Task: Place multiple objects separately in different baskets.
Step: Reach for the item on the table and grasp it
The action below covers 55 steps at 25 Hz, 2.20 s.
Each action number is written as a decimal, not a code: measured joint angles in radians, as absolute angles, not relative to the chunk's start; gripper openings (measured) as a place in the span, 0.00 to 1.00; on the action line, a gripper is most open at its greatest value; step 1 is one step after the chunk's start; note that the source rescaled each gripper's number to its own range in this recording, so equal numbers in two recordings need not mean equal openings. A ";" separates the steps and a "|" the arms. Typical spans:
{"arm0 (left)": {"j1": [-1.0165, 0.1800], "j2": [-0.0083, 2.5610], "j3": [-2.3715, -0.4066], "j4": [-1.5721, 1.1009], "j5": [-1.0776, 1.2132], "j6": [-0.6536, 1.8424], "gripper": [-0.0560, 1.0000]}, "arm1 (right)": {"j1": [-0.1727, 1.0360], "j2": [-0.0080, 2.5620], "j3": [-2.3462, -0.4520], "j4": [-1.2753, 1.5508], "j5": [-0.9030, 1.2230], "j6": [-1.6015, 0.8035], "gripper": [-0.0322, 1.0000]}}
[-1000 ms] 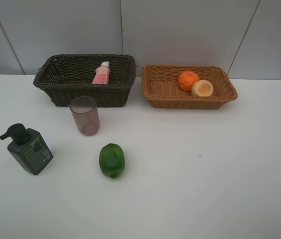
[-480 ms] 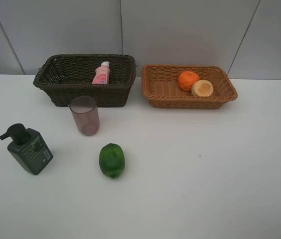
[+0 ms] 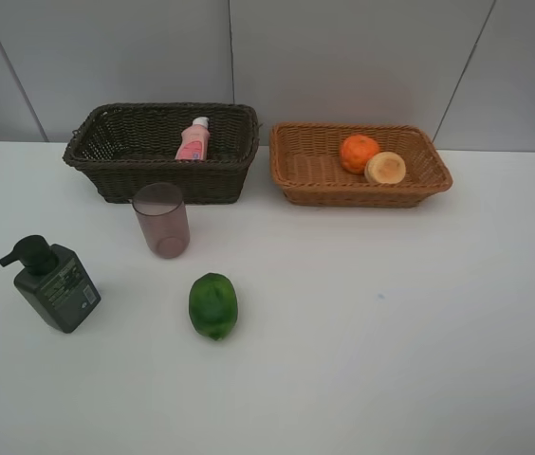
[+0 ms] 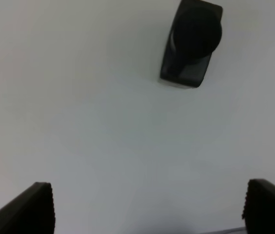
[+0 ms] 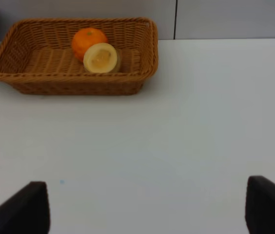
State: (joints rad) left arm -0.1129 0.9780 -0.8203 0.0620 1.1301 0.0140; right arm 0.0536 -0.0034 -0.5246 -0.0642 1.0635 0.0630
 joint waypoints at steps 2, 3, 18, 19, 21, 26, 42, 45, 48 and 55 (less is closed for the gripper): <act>-0.138 1.024 -0.820 0.062 1.110 0.027 1.00 | 0.054 -0.003 -0.525 -0.064 1.064 0.063 0.72; -0.150 1.048 -0.820 0.064 1.101 0.034 1.00 | 0.054 -0.003 -0.525 -0.064 1.064 0.063 0.72; -0.193 1.273 -0.821 0.096 0.933 0.063 1.00 | 0.054 -0.003 -0.525 -0.064 1.063 0.063 0.72; -0.201 1.281 -0.821 0.101 0.927 0.063 1.00 | 0.054 -0.003 -0.525 -0.064 1.063 0.063 0.72; -0.217 1.299 -0.821 0.101 0.917 0.063 1.00 | 0.054 -0.003 -0.525 -0.064 1.063 0.063 0.72; -0.248 1.343 -0.822 0.100 0.867 0.063 1.00 | 0.054 -0.003 -0.525 -0.064 1.063 0.063 0.72; -0.248 1.490 -0.822 0.103 0.811 0.063 1.00 | 0.054 -0.003 -0.525 -0.064 1.063 0.063 0.72; -0.248 1.517 -0.822 0.103 0.803 0.064 1.00 | 0.054 -0.003 -0.525 -0.064 1.063 0.063 0.72; -0.248 1.547 -0.822 0.104 0.797 0.065 1.00 | 0.054 -0.003 -0.525 -0.064 1.062 0.063 0.72; -0.248 1.606 -0.822 0.104 0.765 0.066 1.00 | 0.054 -0.003 -0.525 -0.064 1.062 0.063 0.72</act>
